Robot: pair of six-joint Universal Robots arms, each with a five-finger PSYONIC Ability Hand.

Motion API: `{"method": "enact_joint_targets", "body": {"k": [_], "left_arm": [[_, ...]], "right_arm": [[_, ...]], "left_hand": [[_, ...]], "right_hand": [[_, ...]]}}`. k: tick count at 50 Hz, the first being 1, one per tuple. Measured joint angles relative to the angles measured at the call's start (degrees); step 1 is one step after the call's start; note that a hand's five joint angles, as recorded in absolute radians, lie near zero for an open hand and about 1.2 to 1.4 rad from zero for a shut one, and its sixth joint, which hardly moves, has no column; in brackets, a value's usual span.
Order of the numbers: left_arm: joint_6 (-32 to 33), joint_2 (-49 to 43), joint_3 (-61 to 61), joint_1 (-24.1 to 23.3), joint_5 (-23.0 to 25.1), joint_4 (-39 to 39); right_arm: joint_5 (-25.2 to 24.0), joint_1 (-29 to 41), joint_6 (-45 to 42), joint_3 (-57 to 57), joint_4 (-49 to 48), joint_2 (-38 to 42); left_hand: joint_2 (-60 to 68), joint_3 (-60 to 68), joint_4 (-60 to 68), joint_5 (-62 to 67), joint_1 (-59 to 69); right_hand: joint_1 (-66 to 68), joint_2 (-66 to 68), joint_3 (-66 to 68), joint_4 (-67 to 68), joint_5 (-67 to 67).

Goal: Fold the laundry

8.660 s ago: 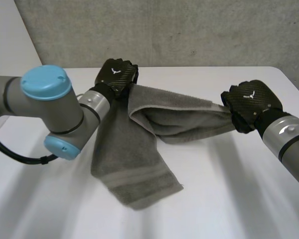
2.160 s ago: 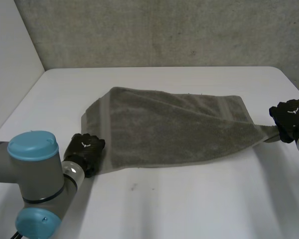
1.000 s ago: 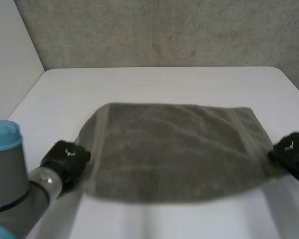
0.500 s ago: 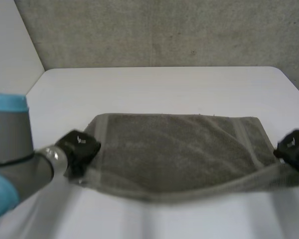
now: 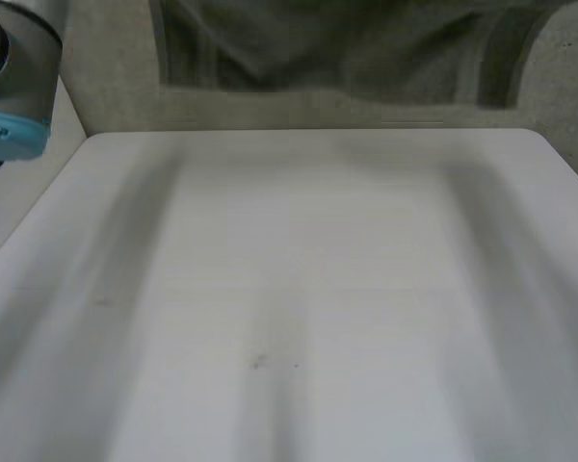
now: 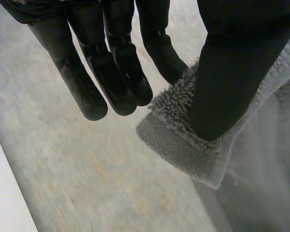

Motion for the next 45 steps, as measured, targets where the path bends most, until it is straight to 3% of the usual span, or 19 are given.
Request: {"method": "enact_joint_targets", "body": {"k": [10,17,22,23,26,31,35,39,45], "left_arm": [[0.0,2.4,-28.5,1.1,2.7,3.0],[0.6,2.0,-45.3,2.2,6.2,9.0],[0.8,2.3,-49.8,3.2,6.7,9.6],[1.5,3.8,-55.0,4.9,7.0,7.5],[2.6,5.3,-57.2,5.7,7.1,4.7],[14.2,14.3,-64.5,8.3,8.0,-15.5],[22.3,21.0,-67.2,9.8,9.9,-26.8],[25.0,23.7,-67.7,10.4,11.5,-29.6],[25.3,24.4,-66.4,10.9,15.5,-24.5]], "right_arm": [[-8.4,0.3,-0.6,22.5,3.2,0.9],[-10.4,0.0,-4.6,33.7,6.7,3.7],[-10.6,-0.2,-7.0,36.2,9.1,4.1],[-10.5,-0.9,-11.4,38.4,15.0,3.8],[-10.3,-1.7,-13.6,38.9,18.7,3.1],[-10.1,-8.6,-25.2,39.8,41.1,-4.1],[-10.8,-12.7,-30.5,39.5,50.0,-7.5],[-12.1,-15.5,-33.3,39.0,53.5,-9.6],[-13.6,-16.4,-30.6,38.1,48.8,-9.5]], "left_hand": [[0.0,0.0,0.0,0.0,0.0],[0.0,0.0,0.0,0.0,0.0],[0.0,0.0,0.0,0.0,0.0],[0.0,0.0,0.0,0.0,0.0],[0.0,0.0,0.0,0.0,0.0],[0.0,0.0,0.0,0.0,0.0],[0.0,0.0,0.0,0.0,0.0],[0.0,0.0,0.0,0.0,0.0],[-1.6,-1.5,-1.6,0.0,-1.0]], "right_hand": [[0.0,0.0,0.0,0.0,0.0],[0.0,0.0,0.2,0.0,0.0],[0.0,0.0,0.2,0.0,0.0],[0.0,0.0,0.2,0.0,0.0],[0.0,0.0,0.2,0.0,0.0],[0.0,0.0,0.2,0.0,0.0],[0.0,0.0,0.2,0.0,0.0],[0.0,0.0,0.2,0.0,0.0],[0.0,0.0,0.2,0.0,0.0]]}}
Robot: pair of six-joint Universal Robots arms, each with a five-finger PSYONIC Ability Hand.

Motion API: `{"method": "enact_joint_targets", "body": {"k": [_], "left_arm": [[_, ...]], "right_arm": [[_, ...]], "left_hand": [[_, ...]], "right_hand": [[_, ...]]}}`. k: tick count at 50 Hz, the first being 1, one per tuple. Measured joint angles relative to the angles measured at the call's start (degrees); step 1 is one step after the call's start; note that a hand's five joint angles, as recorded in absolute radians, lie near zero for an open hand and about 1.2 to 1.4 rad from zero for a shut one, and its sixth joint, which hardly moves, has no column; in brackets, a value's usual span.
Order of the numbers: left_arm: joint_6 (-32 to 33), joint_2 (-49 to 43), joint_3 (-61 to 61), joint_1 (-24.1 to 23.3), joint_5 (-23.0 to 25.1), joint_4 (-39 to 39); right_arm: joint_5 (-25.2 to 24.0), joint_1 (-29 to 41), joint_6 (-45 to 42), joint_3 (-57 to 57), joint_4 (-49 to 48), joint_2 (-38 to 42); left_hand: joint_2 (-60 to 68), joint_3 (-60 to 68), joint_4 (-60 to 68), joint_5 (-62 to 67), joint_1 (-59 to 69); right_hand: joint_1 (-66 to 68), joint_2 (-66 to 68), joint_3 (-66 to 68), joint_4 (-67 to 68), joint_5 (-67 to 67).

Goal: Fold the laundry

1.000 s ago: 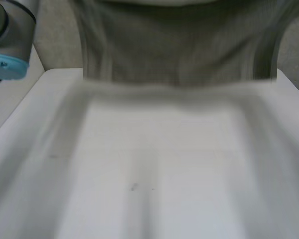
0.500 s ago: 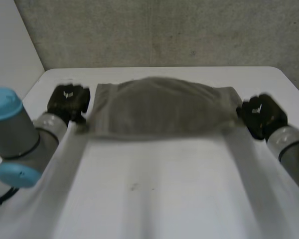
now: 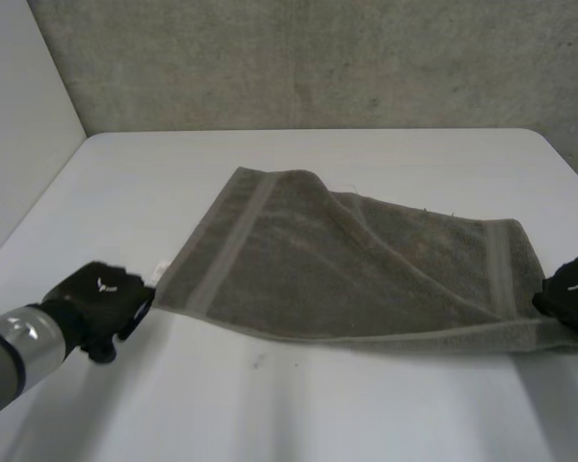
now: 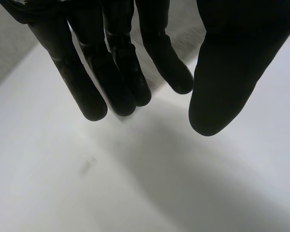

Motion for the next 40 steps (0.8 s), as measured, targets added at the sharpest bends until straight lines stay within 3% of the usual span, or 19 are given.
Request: {"method": "enact_joint_targets", "body": {"k": [2,8,20,40], "left_arm": [[-2.0,-2.4,0.8,-0.5,0.7,4.7],[-7.0,-8.8,2.0,-1.7,1.2,14.5],[-8.9,-18.0,2.9,-2.4,1.8,26.8],[-8.7,-26.8,8.8,-2.5,2.0,28.9]], "right_arm": [[0.0,1.1,2.3,-0.2,-3.0,1.3],[0.5,3.3,7.0,-1.2,-10.2,4.7],[1.7,3.6,15.9,-1.1,-22.3,8.3],[2.4,3.7,15.9,0.2,-22.9,11.4]], "left_hand": [[-20.4,-20.4,-19.3,0.0,-22.0],[-34.6,-34.6,-34.6,-8.6,-34.8],[-38.4,-38.3,-38.4,-12.4,-38.2],[-38.1,-38.2,-38.2,-12.0,-38.3]], "right_hand": [[0.0,0.0,0.0,0.0,0.0],[0.0,0.0,0.0,0.0,0.0],[0.0,0.0,0.0,0.0,0.0],[0.0,0.0,0.0,0.0,0.0]]}}
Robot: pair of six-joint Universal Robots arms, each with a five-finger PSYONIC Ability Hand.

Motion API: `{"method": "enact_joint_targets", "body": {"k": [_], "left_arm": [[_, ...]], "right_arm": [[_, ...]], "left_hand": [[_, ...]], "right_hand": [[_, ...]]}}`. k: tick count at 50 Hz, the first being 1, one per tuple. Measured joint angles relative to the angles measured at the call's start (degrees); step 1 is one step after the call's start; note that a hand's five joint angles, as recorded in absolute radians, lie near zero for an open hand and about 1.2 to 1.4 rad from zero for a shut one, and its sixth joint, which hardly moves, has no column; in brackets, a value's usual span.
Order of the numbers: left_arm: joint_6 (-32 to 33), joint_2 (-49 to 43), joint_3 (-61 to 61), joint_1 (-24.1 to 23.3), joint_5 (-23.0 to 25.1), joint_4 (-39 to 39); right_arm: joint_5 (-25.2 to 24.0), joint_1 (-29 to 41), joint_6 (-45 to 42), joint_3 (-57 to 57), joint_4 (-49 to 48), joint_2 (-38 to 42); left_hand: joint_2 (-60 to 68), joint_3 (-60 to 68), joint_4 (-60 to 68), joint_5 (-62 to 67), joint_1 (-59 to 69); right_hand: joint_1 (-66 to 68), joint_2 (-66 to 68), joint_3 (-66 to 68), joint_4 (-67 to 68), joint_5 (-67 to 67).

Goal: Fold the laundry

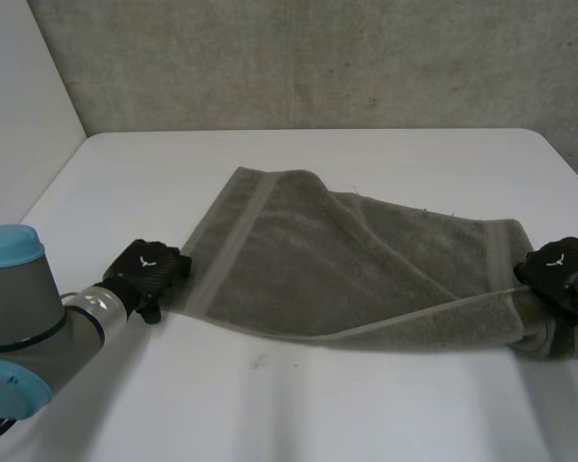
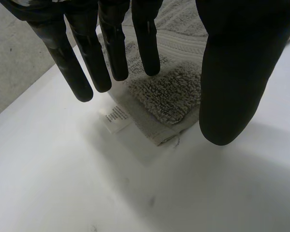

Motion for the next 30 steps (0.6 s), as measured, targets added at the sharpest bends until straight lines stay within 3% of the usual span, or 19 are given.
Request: {"method": "enact_joint_targets", "body": {"k": [22,30], "left_arm": [[0.0,-4.6,5.7,-0.7,0.0,0.0],[-0.2,-5.5,7.5,-1.4,-0.1,0.0]], "right_arm": [[0.0,0.4,-0.1,1.1,-0.9,1.0],[0.3,0.5,-0.3,1.2,-0.9,1.8]], "left_hand": [[2.7,2.7,2.7,1.6,2.6],[9.8,9.8,9.8,9.6,9.9]], "right_hand": [[0.0,0.0,0.0,0.0,0.0],[0.0,0.0,0.0,0.0,0.0]]}}
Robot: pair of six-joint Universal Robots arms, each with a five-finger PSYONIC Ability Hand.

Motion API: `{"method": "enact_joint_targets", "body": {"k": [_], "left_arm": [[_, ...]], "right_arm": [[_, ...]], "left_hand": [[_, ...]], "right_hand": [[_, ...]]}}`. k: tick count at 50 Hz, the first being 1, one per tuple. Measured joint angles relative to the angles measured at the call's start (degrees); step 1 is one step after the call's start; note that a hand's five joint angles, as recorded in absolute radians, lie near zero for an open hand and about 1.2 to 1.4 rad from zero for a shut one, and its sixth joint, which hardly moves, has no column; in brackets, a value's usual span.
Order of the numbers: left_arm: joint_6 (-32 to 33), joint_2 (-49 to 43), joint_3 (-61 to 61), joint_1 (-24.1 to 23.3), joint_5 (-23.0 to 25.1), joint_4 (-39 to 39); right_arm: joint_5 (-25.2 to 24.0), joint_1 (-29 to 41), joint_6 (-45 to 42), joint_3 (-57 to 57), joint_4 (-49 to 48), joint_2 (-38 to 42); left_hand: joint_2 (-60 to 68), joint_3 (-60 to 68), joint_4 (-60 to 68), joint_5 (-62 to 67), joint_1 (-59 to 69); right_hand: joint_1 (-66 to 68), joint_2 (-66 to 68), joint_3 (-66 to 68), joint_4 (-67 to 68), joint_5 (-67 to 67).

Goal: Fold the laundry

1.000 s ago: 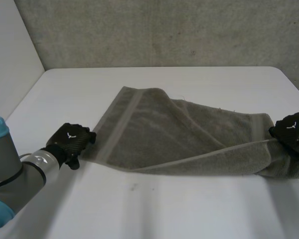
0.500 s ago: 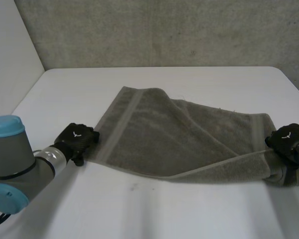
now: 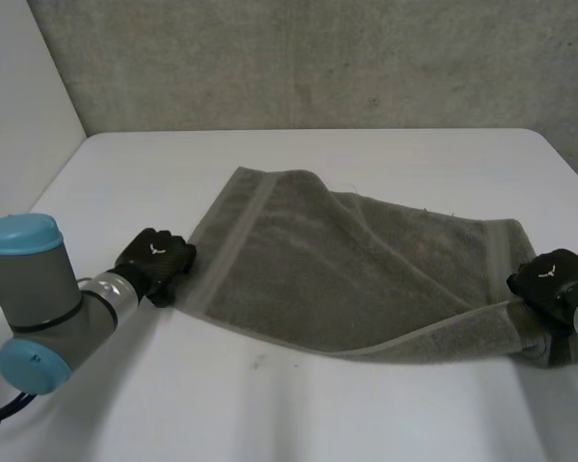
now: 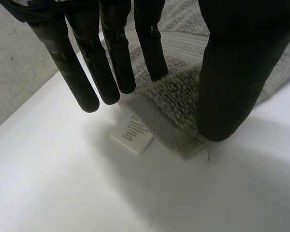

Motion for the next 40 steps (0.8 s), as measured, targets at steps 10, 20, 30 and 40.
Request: {"method": "enact_joint_targets", "body": {"k": [10,20,30,40], "left_arm": [[-0.4,-0.2,1.4,-1.0,0.0,0.0],[-0.3,-1.2,2.2,-1.4,0.0,0.1],[0.1,-0.4,1.9,-1.8,-0.9,0.2],[3.8,10.6,-3.4,-1.3,-6.0,-11.1]], "right_arm": [[0.6,0.0,-0.1,0.1,-0.1,0.5],[0.7,0.0,-0.2,0.2,-0.1,0.5],[0.7,0.0,-0.2,0.0,0.1,0.2],[0.8,-0.2,-3.0,-0.5,4.5,-1.9]], "left_hand": [[2.7,2.6,2.7,2.7,2.8],[24.9,24.6,24.9,24.4,23.6],[29.4,29.2,29.7,28.2,26.0],[29.6,29.4,29.9,28.2,26.1]], "right_hand": [[0.0,0.0,0.0,0.0,0.0],[0.0,0.0,0.0,0.0,0.0],[0.0,0.0,0.0,0.0,0.0],[0.0,0.0,0.0,0.0,0.0]]}}
